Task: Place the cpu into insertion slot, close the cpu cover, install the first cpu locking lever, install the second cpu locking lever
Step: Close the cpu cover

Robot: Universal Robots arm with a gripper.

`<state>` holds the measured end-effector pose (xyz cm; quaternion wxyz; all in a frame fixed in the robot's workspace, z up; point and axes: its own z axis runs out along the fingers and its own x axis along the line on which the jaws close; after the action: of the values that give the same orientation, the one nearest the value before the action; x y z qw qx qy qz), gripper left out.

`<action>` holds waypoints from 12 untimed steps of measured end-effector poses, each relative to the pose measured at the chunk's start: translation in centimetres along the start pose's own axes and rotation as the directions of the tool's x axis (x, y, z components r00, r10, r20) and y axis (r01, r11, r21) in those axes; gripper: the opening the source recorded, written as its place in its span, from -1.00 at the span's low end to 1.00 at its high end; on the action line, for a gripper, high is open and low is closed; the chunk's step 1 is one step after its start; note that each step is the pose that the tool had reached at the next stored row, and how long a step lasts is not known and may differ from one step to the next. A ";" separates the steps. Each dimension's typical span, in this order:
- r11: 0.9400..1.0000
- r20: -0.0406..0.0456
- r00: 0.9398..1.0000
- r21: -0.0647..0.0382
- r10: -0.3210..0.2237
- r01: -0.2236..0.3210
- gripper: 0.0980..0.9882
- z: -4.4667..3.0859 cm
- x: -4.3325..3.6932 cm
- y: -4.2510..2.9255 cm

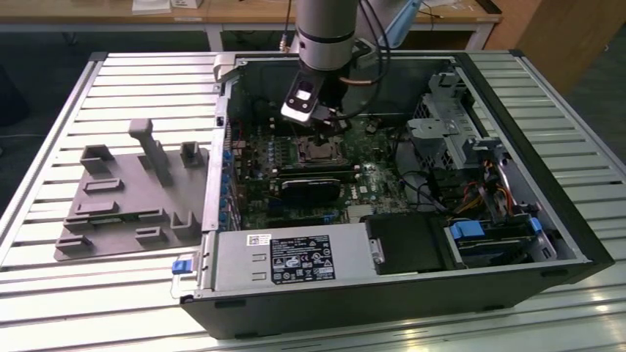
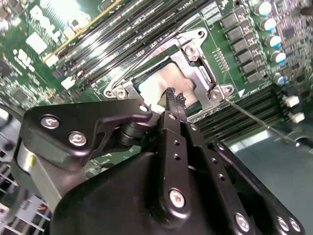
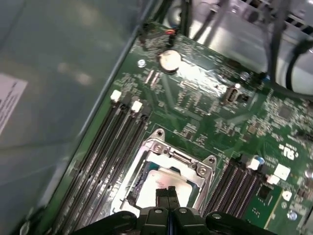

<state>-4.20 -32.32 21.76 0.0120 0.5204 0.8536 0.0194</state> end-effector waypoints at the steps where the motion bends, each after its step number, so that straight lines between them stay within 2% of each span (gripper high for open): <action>1: 1.000 -0.001 1.000 0.000 -0.018 0.018 -0.99 0.01 0.00 0.00; 4: 0.997 -0.003 0.997 0.000 -0.072 0.072 -0.99 0.03 0.00 0.00; 7: 0.992 -0.006 0.992 0.000 -0.128 0.128 -0.99 0.06 0.00 0.00; 12: 0.976 -0.010 0.976 -0.001 -0.218 0.218 -0.99 0.12 0.00 0.00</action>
<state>-4.20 -32.32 21.64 0.0098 0.4237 0.9055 0.0206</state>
